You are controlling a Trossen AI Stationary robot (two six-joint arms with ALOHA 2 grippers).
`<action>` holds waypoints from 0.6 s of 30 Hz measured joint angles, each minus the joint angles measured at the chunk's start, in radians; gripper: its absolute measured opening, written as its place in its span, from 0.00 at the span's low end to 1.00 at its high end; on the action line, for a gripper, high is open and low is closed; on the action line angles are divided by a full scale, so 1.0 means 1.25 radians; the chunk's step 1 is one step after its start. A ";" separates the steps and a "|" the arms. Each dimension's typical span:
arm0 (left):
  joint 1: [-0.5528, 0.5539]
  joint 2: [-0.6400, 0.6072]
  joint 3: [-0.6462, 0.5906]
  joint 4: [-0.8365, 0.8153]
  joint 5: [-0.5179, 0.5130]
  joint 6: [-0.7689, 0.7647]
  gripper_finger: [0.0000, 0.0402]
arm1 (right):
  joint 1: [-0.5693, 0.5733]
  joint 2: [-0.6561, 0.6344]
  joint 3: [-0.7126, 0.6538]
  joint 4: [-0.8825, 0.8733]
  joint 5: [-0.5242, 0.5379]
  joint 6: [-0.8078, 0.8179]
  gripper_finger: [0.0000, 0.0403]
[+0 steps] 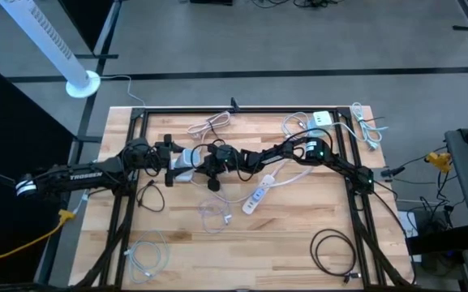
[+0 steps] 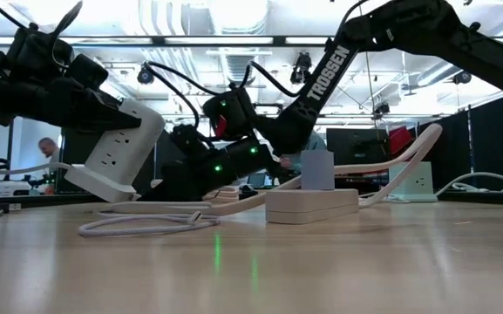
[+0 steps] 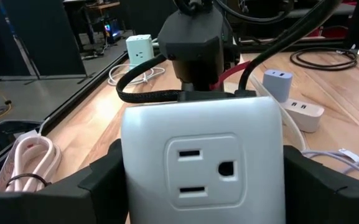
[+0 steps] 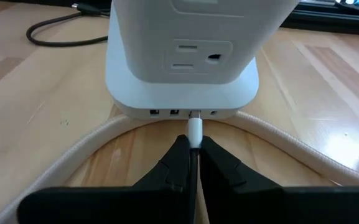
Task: Insert USB
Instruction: Insert the purple charger cable into the white outlet extension
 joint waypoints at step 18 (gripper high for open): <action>0.001 0.000 0.000 -0.010 -0.005 -0.076 0.74 | 0.000 -0.005 0.004 -0.038 0.000 -0.008 0.03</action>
